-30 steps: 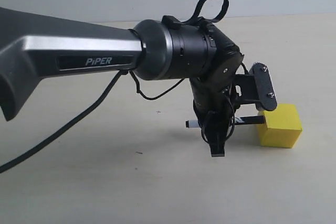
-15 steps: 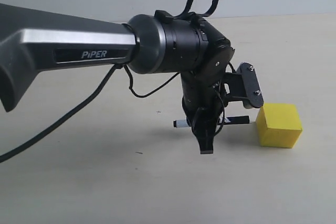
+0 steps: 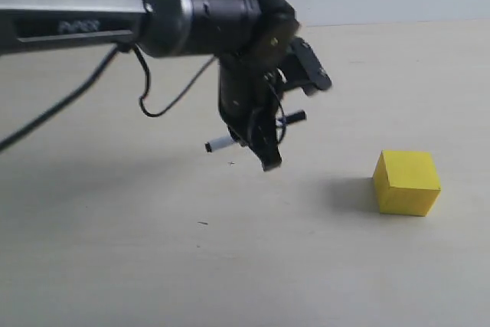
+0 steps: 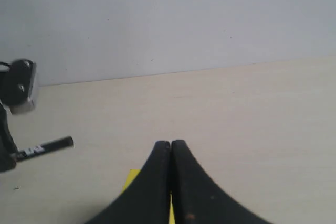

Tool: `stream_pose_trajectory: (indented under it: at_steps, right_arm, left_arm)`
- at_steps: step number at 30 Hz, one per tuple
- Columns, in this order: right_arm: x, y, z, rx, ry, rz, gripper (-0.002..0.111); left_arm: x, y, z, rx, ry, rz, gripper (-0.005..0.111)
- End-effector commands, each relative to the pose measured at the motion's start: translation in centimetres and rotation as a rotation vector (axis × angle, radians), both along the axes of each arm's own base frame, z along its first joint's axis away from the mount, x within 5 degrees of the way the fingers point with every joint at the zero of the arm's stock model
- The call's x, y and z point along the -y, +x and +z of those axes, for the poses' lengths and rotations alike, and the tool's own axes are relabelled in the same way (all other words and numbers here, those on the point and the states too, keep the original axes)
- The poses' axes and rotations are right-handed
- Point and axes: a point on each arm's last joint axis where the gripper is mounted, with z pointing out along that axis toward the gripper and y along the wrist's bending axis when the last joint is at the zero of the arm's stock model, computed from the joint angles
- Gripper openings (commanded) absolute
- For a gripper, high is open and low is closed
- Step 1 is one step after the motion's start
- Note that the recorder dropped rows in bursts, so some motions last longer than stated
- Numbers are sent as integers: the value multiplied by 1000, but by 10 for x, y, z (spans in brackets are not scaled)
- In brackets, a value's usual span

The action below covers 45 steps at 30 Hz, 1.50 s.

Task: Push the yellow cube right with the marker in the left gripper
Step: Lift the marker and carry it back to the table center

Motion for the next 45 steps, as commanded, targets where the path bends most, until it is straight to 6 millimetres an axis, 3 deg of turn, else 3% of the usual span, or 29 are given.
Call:
stream_pose_trajectory:
  at_steps: [1,4,10,17,22,30,36,45]
  right_arm:
    - [0,0,-1,6,-9,-5,0]
    - [0,0,-1,6,-9,-5,0]
    - [0,0,-1,6,-9,-5,0]
    - [0,0,-1,6,-9,-5,0]
    - [0,0,-1,6,-9,-5,0]
    - [0,0,-1,6,-9,-5,0]
    - [0,0,-1,6,-9,-5,0]
    - [0,0,-1,6,-9,-5,0]
  left_arm:
    - [-58,34,21,-74,-155,431,0]
    - [-85,34,22,-134,-343,520,0]
    - [-101,10,19,-113,-570,684,0]
    - [-92,-7,20,-346,-591,787,0]
    - [-75,-14,6,-425,-620,888,0]
    - [-50,-20,-13,-354,-657,1034,0]
    - [-63,-17,-21,-224,-528,1124,0]
    - [-61,-15,-37,-229,-513,1137,0]
